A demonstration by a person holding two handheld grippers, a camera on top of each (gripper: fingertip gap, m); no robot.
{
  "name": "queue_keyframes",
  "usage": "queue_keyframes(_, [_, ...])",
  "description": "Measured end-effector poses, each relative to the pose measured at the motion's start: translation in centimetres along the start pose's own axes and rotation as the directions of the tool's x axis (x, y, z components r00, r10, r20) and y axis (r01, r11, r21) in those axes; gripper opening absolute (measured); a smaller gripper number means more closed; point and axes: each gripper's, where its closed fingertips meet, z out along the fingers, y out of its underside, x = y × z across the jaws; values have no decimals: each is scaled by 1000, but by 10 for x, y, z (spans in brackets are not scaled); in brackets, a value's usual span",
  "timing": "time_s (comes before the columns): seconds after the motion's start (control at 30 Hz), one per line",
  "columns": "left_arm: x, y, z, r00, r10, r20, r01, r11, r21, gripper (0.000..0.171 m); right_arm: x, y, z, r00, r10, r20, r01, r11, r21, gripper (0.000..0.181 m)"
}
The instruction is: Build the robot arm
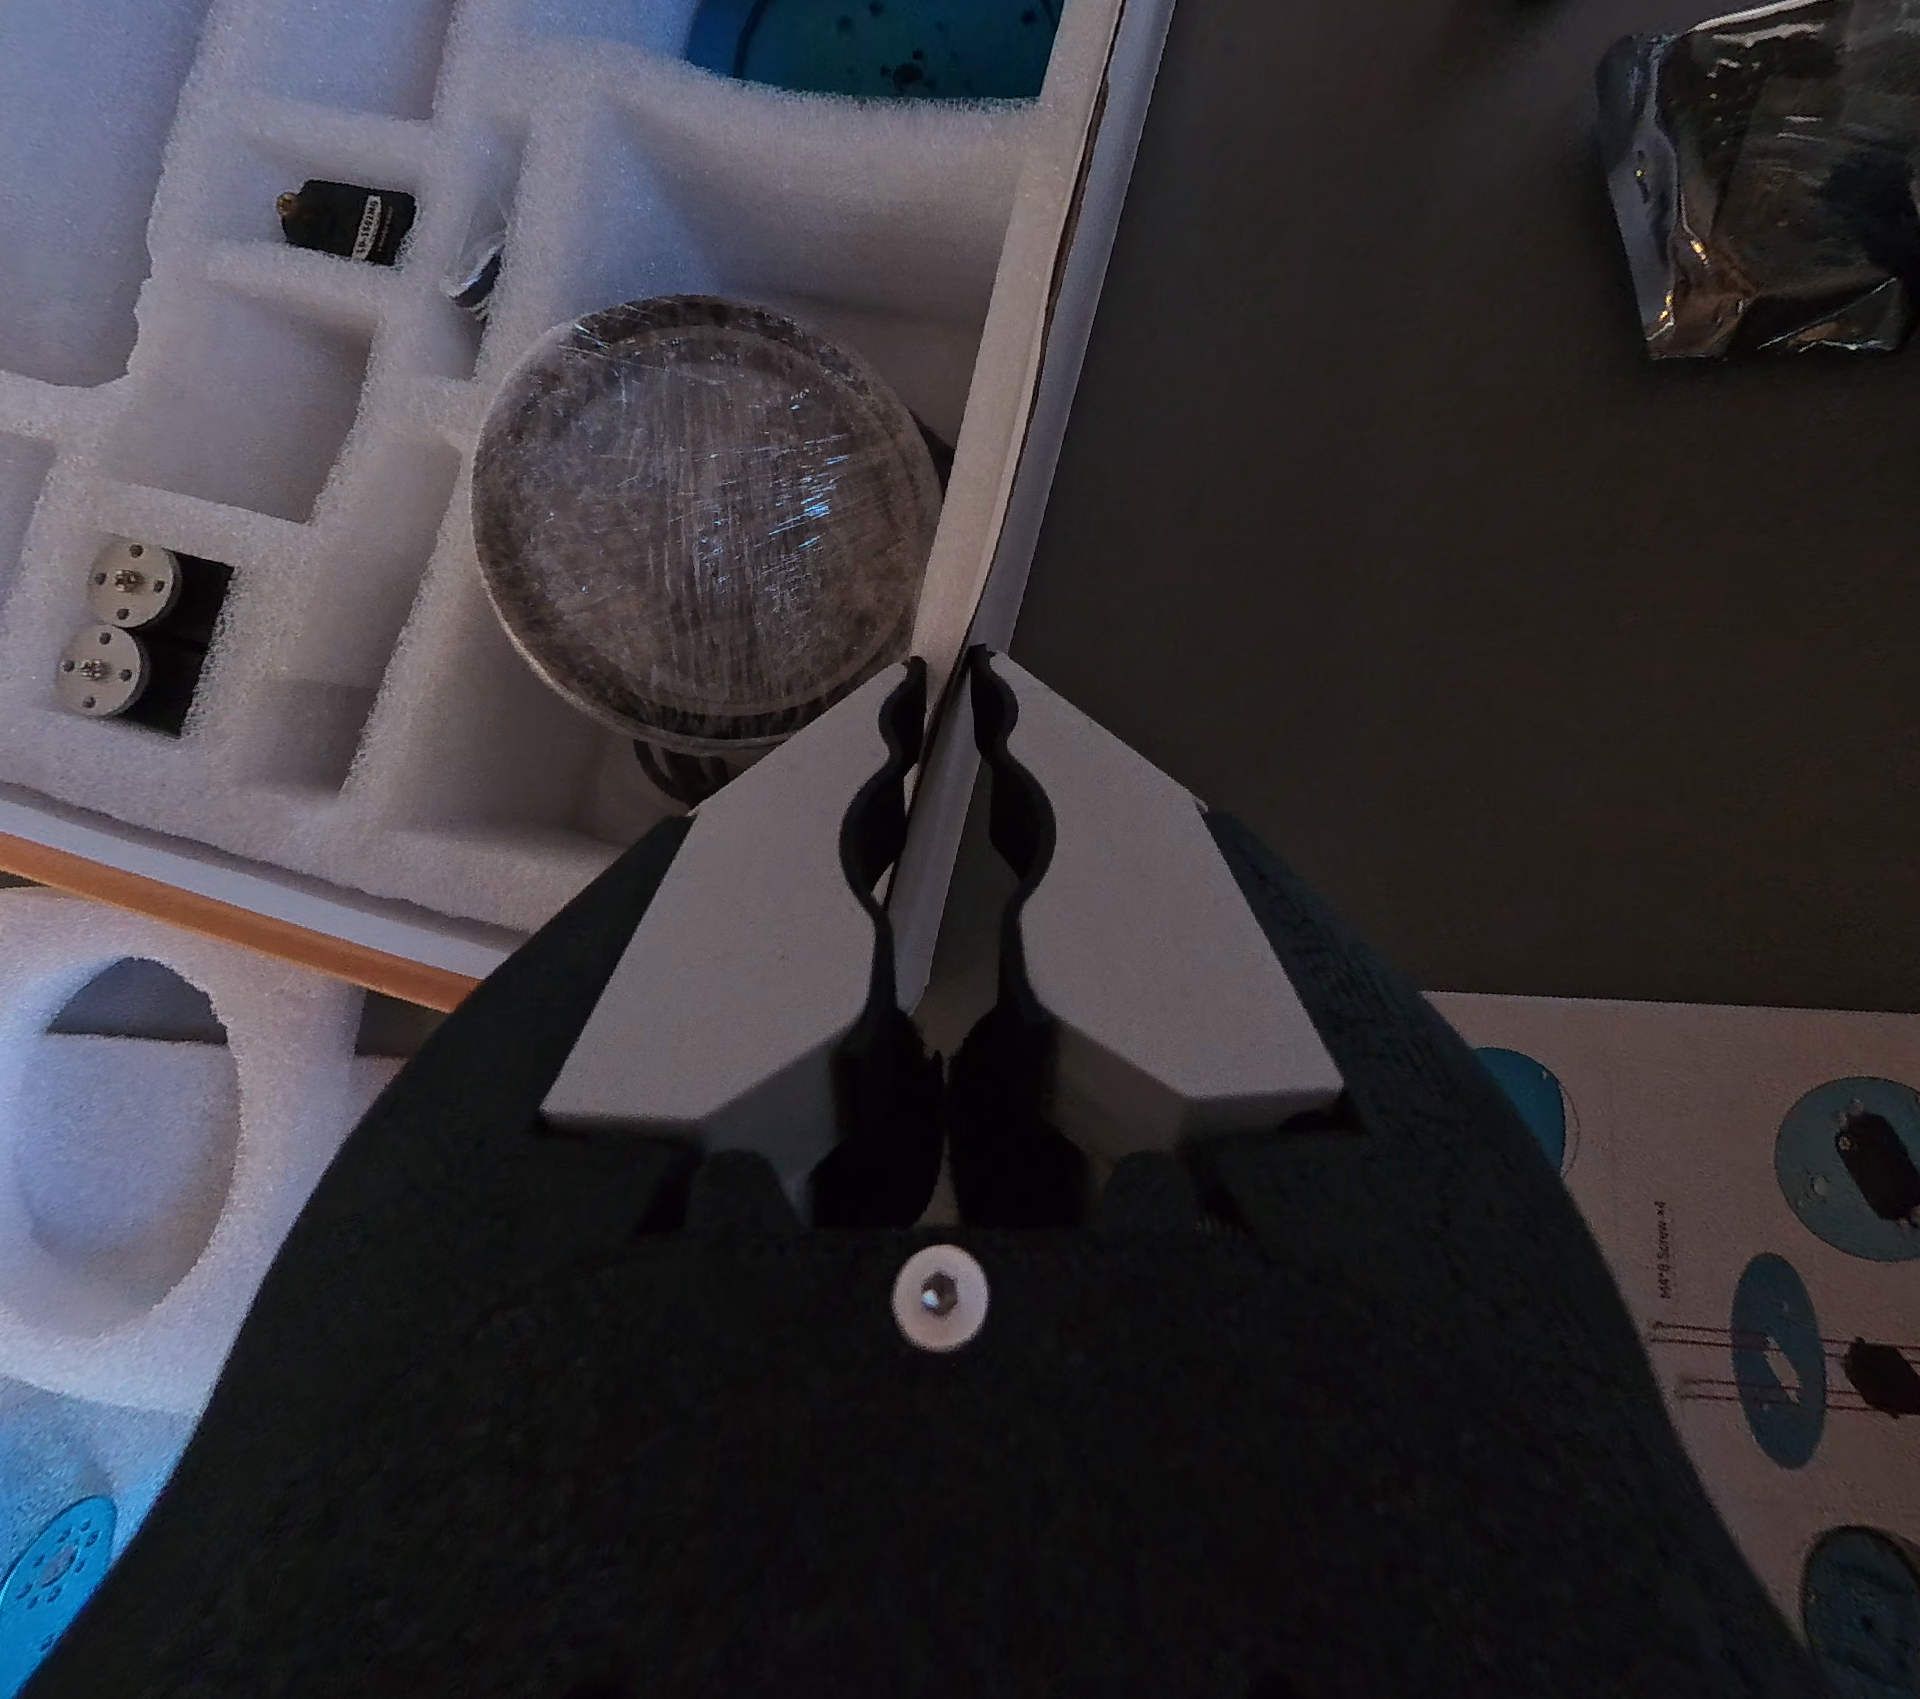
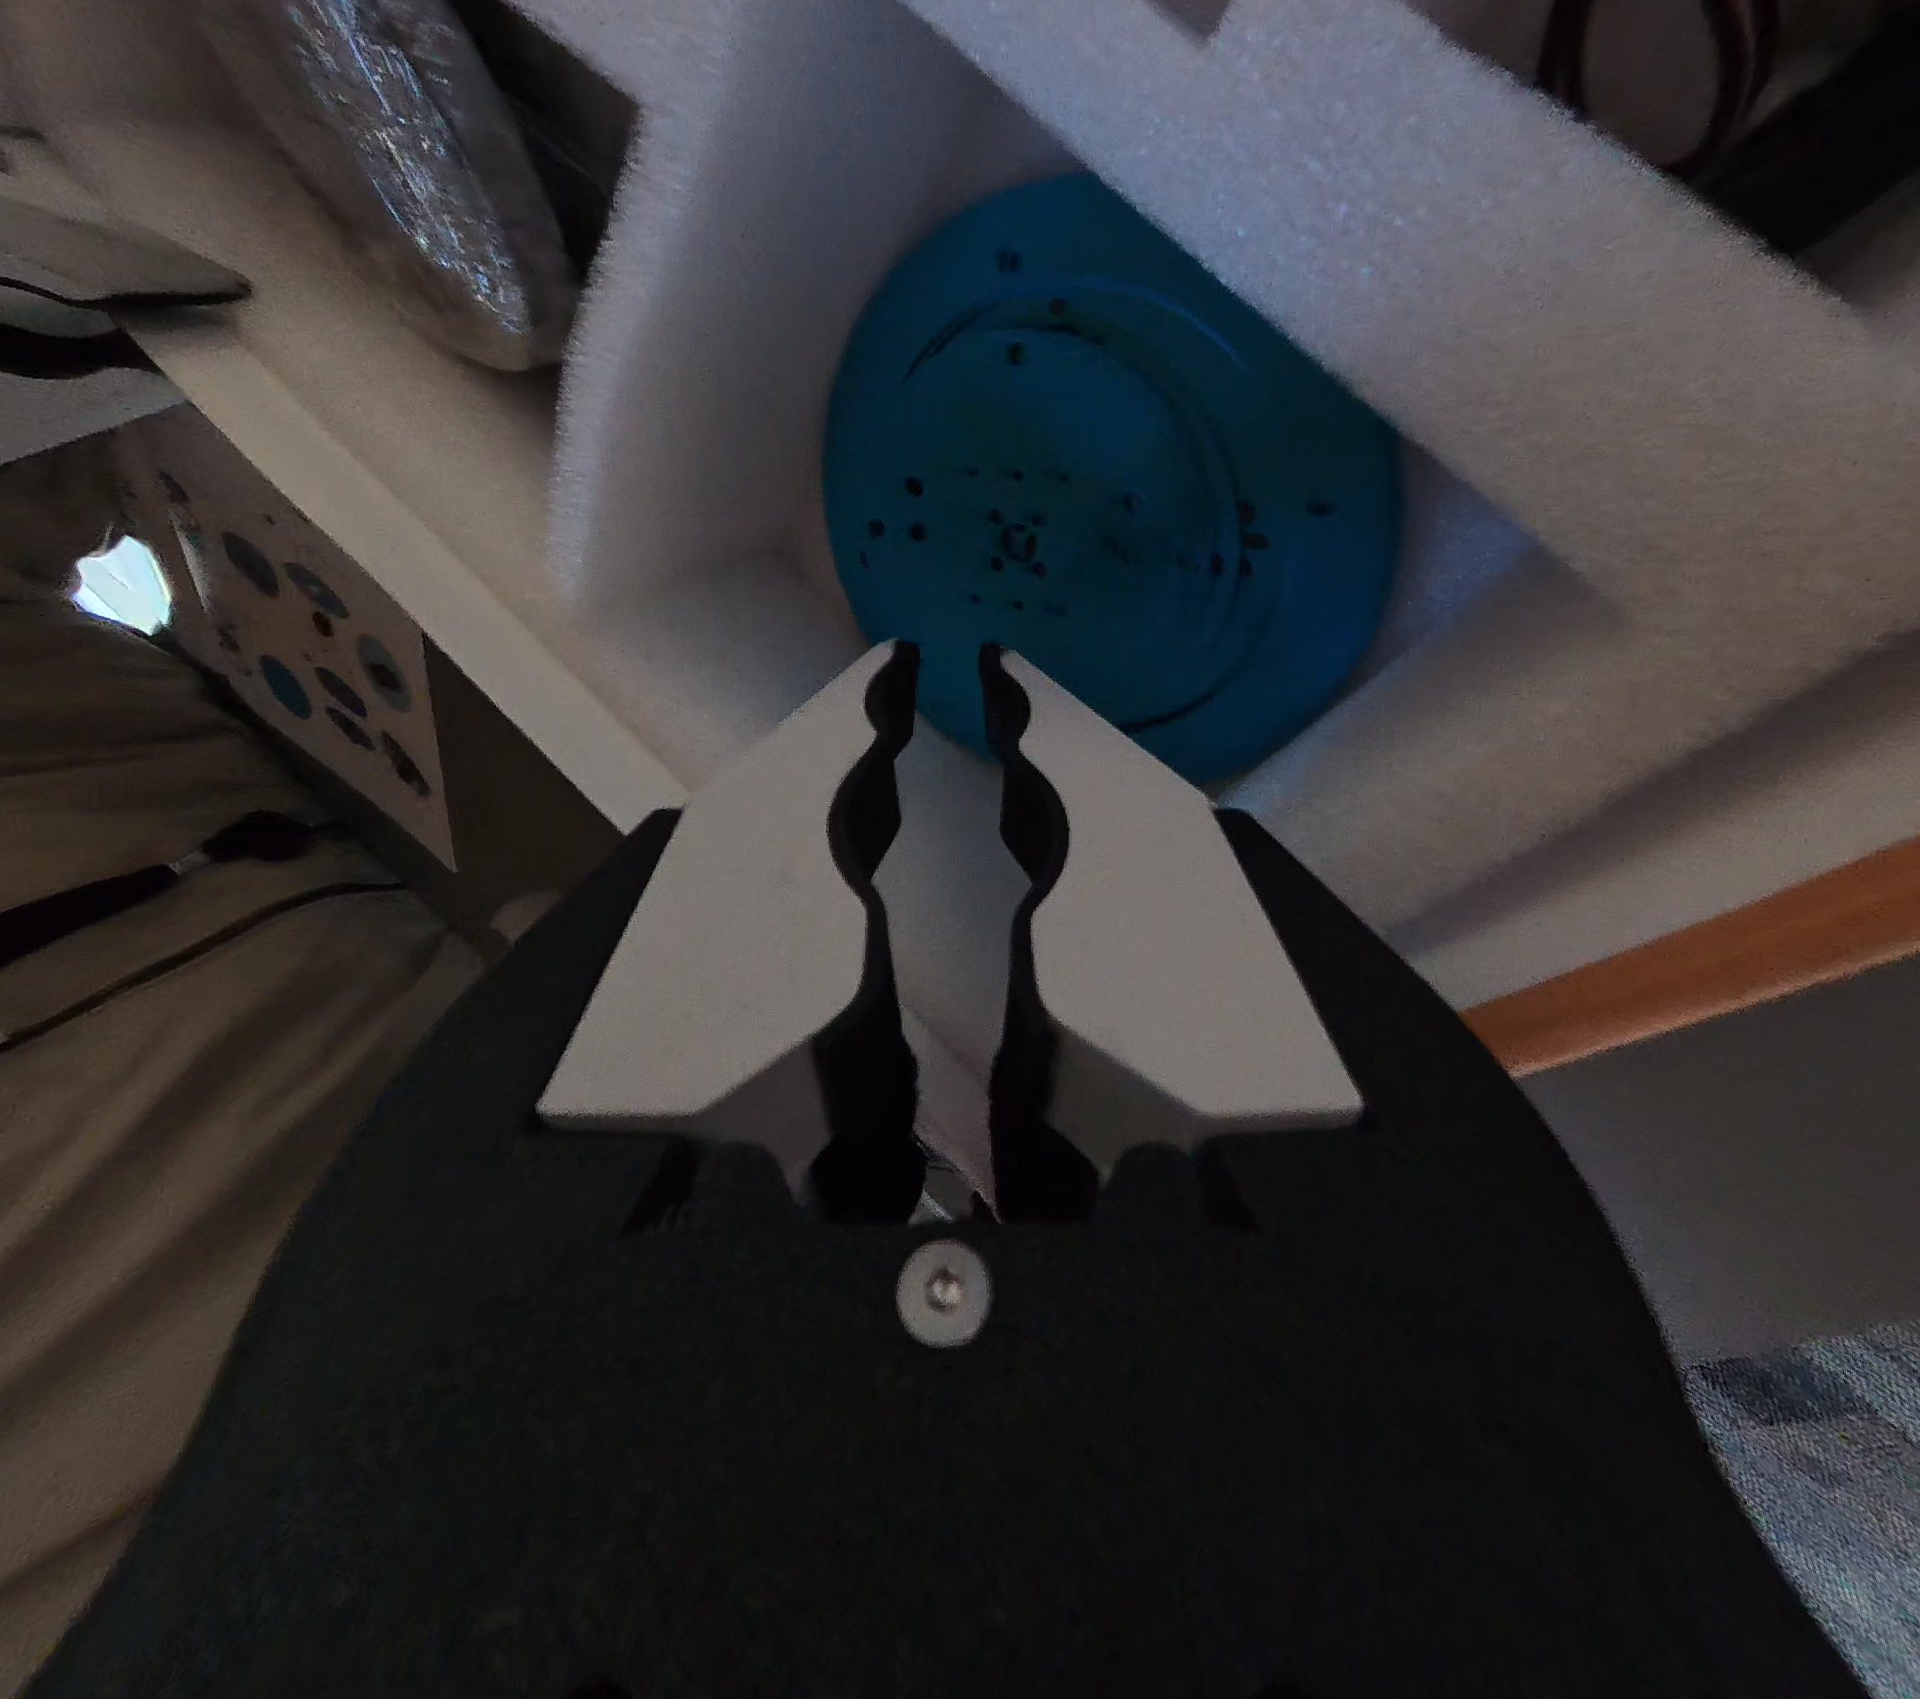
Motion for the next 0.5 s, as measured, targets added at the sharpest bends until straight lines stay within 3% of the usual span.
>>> queue_keyframes(0.1, [0,0,0,1000,-3,-2,3,1000,1,7,-1,-7,-5,999,-22,-31,23,999,34,12])
queue_keyframes(0.23, [0,0,0,1000,-3,-4,3,1000,0,7,18,-21,-14,962,-62,-268,81,995,61,25])
queue_keyframes(0.33, [0,0,0,1000,-5,-5,5,1000,0,7,20,-21,-3,932,-113,-346,116,993,-10,57])
queue_keyframes(0.5, [0,0,0,1000,-3,-3,3,1000,0,7,11,-23,6,940,-135,-314,121,991,-64,72])
